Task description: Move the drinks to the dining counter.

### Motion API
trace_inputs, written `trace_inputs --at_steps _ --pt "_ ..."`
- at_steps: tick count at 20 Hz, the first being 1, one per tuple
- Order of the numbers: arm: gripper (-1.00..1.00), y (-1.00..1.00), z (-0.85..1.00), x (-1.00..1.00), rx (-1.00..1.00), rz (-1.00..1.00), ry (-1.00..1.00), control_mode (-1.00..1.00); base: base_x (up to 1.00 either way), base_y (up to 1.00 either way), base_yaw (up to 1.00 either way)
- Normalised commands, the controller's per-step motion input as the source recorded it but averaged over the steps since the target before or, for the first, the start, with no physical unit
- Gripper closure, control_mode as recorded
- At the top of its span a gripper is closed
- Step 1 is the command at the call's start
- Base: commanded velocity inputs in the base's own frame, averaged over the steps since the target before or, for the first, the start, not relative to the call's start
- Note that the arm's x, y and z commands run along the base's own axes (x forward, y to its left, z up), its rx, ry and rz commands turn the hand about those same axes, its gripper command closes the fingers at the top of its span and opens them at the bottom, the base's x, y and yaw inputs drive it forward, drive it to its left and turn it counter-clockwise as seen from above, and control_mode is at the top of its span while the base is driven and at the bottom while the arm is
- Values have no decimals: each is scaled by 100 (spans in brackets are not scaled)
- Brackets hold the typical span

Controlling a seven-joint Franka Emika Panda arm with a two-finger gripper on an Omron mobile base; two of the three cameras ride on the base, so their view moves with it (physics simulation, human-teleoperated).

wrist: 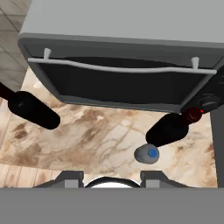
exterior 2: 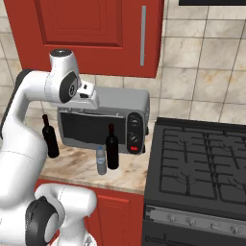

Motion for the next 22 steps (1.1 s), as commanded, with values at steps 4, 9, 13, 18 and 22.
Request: trace_inputs --at_steps 4,9,13,18,22 --pt "-100 0 -1 -17 0 0 0 -100 0 0 0" --pt "-100 0 -11 -37 0 0 -1 -100 0 0 0" --pt "-100 -1 -18 -34 0 0 -1 -100 0 0 0" --pt "-100 -19 -19 -26 0 0 0 -100 0 0 0" --pt "-100 -18 -3 -15 0 0 0 -100 0 0 0"
